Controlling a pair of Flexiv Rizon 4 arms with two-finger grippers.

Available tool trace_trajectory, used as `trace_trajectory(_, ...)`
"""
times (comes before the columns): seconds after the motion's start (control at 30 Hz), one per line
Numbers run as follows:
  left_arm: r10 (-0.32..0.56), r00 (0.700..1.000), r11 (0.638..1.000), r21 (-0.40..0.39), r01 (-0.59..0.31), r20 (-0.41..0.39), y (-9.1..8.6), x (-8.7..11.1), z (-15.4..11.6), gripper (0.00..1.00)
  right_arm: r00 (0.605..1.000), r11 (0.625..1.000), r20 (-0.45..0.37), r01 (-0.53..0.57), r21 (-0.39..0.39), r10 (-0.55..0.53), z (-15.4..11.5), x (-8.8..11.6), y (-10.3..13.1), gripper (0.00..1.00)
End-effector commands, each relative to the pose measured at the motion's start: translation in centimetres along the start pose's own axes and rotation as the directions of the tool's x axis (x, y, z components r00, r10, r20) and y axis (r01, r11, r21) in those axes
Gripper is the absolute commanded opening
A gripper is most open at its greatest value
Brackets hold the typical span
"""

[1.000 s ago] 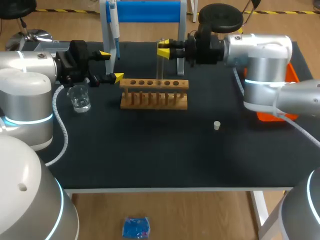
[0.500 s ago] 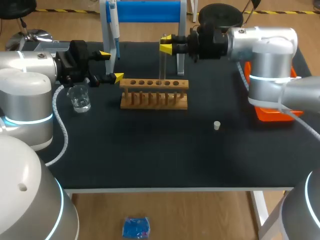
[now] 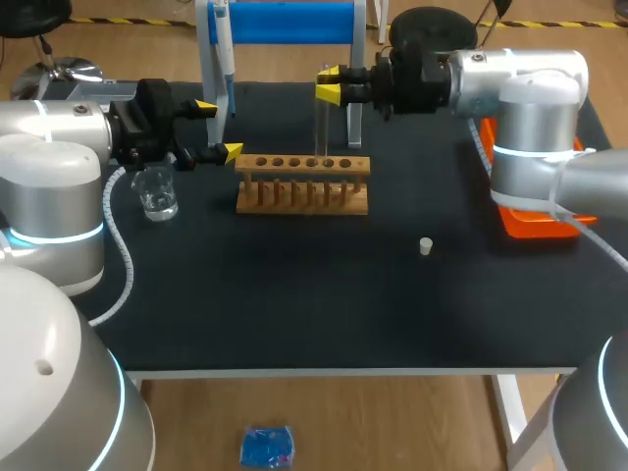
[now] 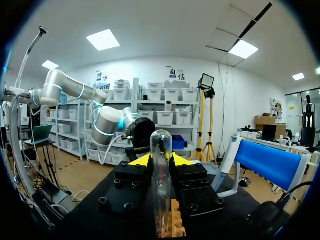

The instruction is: Invert the test tube, pick up the pipette, mount the tip to pipette, aspirate from beaker and dispense into the tube, eject the tip, return the pipette, and cap with the stopper.

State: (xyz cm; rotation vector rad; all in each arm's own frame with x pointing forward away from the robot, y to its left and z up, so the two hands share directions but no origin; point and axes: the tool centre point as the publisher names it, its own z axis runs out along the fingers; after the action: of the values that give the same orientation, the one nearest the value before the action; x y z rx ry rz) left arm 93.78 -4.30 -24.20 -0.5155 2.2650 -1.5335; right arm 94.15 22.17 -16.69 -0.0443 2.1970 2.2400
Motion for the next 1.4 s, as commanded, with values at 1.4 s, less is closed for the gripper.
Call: trace_trajectory(1.4, 0.001, 1.0, 1.0, 0.002, -0.001, 0.004, 0.1, 0.1, 0.0, 1.0, 0.339, 0.329, 0.184, -0.941, 0.083, 0.923, 0.6, -4.6, 3.0, 0.0)
